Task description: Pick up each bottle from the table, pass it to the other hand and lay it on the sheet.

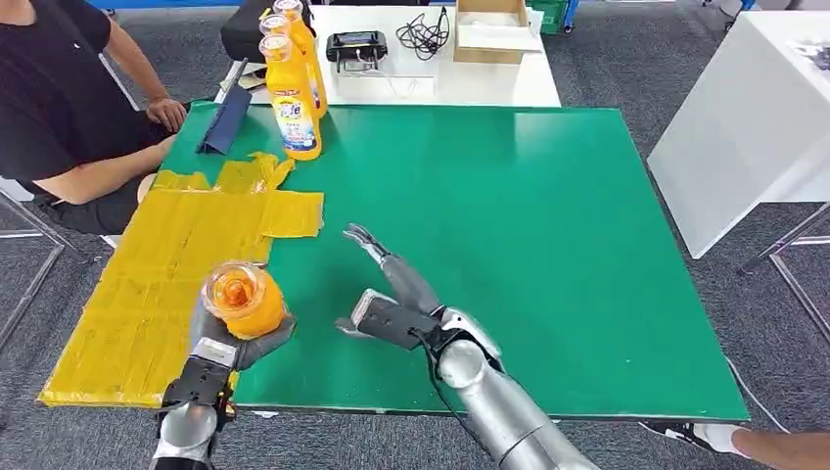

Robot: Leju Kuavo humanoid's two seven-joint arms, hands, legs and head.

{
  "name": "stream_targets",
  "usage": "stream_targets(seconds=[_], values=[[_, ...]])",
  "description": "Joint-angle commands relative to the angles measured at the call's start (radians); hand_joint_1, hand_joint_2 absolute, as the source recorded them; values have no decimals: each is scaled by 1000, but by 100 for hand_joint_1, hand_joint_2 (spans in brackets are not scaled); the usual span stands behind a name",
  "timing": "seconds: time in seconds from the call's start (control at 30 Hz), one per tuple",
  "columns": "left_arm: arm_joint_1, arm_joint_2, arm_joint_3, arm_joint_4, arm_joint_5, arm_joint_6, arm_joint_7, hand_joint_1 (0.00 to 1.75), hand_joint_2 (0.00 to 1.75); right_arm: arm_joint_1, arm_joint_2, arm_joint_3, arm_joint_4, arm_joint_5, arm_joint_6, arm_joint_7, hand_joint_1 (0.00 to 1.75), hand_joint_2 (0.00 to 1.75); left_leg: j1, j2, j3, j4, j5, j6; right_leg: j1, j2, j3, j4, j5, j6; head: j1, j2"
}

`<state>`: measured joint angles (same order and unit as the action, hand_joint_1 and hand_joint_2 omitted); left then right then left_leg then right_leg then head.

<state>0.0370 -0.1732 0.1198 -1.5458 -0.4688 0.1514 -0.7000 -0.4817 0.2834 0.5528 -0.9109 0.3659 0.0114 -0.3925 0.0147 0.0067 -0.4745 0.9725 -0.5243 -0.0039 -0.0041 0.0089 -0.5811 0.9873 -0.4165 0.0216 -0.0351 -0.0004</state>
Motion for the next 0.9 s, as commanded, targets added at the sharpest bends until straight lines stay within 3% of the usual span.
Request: stream_targets(seconds=[0.03,0.23,0.3,0.43,0.53,0.67,0.77,0.9], values=[[-32,8,16,75,-11,34,2,175,175,29,-113,-44,-94,-8,10,-6,0,175,0,-3,3,-2,0,1,1,-3,4,-3,0,0,0,0],[-66,4,-102,95,-223,230,84,175,175,54,-179,-89,-139,-13,32,-28,0,175,0,-9,2,-1,1,2,0,-9,4,-3,-1,1,0,0],[-80,44,-124,110,-403,348,180,175,175,33,-159,-96,-141,-17,48,-27,0,175,0,-7,1,0,0,2,0,-6,3,-2,0,1,0,0],[-38,119,-73,140,-620,440,259,175,175,24,-94,-42,-165,-7,47,18,0,175,-1,2,3,-2,0,1,-1,2,2,-1,0,-1,1,0],[-105,130,-81,288,-796,455,355,175,175,4,-111,-16,-143,-35,33,14,0,175,0,3,4,-3,0,0,0,2,3,-2,0,-1,-1,0],[-299,172,-126,651,-992,429,546,175,175,-9,-120,-16,-126,-49,38,-4,0,175,0,-8,1,-2,2,1,1,-7,3,-2,1,0,0,0],[-357,206,-129,820,-1010,412,578,175,175,6,-123,-8,-143,-43,44,-7,0,175,1,-7,3,-3,3,0,1,-6,5,-4,2,0,0,0],[-350,215,-127,840,-1008,418,577,175,175,18,-131,-7,-148,-43,43,-7,0,175,1,-3,5,-2,1,0,0,-2,5,-1,0,0,0,0]])
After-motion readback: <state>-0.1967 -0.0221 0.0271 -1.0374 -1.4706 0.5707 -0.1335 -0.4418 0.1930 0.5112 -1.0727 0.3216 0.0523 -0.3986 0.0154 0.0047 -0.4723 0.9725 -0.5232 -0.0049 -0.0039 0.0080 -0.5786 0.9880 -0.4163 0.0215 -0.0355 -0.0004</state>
